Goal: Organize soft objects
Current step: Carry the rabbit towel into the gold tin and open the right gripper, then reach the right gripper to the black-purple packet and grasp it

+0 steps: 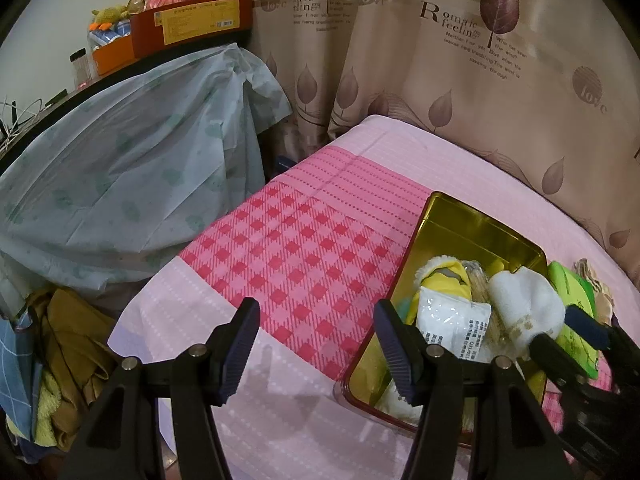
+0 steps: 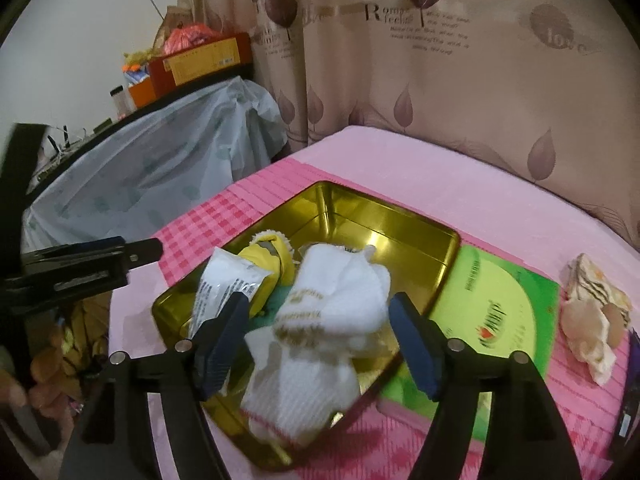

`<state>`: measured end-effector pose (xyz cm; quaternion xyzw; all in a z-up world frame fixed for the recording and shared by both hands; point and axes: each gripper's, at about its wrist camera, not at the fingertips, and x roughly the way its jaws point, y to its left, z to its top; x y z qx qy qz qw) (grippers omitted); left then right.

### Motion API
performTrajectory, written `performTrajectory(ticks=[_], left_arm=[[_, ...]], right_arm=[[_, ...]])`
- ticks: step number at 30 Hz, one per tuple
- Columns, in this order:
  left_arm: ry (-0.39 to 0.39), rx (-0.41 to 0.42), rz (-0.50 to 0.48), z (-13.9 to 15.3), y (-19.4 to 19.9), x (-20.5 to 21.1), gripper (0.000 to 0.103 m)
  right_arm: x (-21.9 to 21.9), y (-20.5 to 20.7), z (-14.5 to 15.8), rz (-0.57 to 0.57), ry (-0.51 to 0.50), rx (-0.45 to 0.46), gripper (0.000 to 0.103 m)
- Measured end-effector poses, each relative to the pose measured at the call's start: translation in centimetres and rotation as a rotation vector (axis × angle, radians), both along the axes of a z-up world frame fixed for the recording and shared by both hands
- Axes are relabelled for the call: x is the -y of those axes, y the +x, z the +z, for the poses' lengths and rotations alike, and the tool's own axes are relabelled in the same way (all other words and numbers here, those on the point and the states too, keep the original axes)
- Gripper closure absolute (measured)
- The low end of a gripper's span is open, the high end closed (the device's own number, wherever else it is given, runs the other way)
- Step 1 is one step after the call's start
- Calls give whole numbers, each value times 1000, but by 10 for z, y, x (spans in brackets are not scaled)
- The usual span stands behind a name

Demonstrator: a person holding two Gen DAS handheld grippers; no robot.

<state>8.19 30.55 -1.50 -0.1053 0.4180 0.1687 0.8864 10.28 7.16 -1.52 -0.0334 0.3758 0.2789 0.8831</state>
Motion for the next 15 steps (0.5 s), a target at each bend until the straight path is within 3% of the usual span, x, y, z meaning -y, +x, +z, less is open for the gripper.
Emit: performTrajectory(ticks=[8, 15], left_arm=[[20, -3, -13, 2, -1, 6, 42], [27, -3, -14, 3, -1, 7, 42]], right_arm=[[51, -19, 13, -66, 21, 27, 31], [135, -17, 12, -240, -21, 39, 31]])
